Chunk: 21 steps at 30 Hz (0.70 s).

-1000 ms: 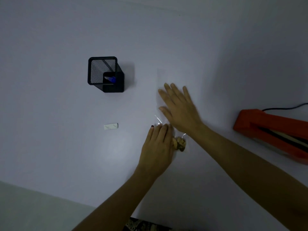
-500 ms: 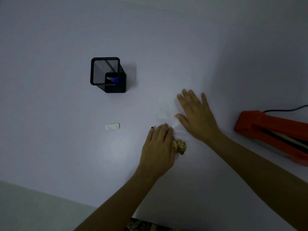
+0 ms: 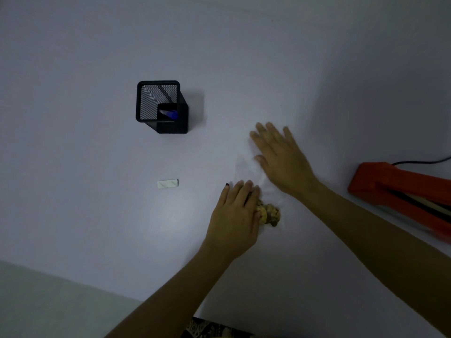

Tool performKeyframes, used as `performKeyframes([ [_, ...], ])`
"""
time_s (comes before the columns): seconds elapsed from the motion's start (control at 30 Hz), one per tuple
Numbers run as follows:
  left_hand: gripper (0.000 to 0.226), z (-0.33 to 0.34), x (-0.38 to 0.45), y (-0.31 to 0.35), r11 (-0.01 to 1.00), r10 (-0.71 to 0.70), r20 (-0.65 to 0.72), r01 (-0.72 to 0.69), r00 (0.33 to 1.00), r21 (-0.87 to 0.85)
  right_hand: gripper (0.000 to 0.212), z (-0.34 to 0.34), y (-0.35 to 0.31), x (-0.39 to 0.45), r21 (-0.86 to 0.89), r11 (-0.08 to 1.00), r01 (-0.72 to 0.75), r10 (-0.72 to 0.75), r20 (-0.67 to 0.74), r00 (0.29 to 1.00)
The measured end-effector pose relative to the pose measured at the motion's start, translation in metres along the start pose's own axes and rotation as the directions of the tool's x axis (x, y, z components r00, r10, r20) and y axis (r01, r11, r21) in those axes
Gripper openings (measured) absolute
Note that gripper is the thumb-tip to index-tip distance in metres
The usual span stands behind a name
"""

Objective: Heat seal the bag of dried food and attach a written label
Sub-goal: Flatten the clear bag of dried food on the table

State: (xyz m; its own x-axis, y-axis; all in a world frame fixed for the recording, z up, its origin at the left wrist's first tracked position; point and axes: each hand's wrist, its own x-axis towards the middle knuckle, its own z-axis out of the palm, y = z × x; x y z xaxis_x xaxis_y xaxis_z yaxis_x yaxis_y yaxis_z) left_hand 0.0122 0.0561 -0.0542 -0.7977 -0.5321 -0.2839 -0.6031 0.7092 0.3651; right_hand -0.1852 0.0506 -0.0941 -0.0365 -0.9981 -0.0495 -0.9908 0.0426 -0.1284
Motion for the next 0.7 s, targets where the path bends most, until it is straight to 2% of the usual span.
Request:
performKeyframes([
  [0.07,0.051,-0.001,0.0,-0.002,1.0,0.009,0.011,-0.009,1.0,-0.002,0.054,0.001,-0.007,0.013,-0.015,0.993,0.114,-0.114,0.03,0.993],
  [0.13,0.051,-0.003,0.0,-0.003,1.0,0.018,0.028,-0.018,0.999,-0.003,0.056,0.002,-0.002,0.03,-0.044,0.986,0.161,-0.158,0.068,0.985],
  [0.33,0.052,-0.007,0.003,-0.005,0.999,0.03,0.036,-0.03,0.999,0.02,0.06,-0.006,0.043,0.084,-0.02,0.996,-0.083,0.084,0.092,0.992],
  [0.5,0.051,-0.008,0.004,-0.004,1.0,0.023,0.025,-0.024,0.999,0.011,0.057,-0.016,0.045,0.09,0.101,0.94,-0.325,0.329,-0.023,0.944],
  [0.6,0.053,-0.008,0.003,0.0,1.0,0.004,0.02,-0.004,1.0,-0.001,0.058,-0.015,0.012,0.059,0.133,0.948,-0.29,0.298,-0.045,0.953],
  [0.7,0.054,-0.008,0.002,0.002,1.0,-0.014,0.014,0.014,1.0,0.001,0.056,-0.001,-0.026,0.014,0.165,0.95,-0.263,0.267,-0.002,0.964],
])
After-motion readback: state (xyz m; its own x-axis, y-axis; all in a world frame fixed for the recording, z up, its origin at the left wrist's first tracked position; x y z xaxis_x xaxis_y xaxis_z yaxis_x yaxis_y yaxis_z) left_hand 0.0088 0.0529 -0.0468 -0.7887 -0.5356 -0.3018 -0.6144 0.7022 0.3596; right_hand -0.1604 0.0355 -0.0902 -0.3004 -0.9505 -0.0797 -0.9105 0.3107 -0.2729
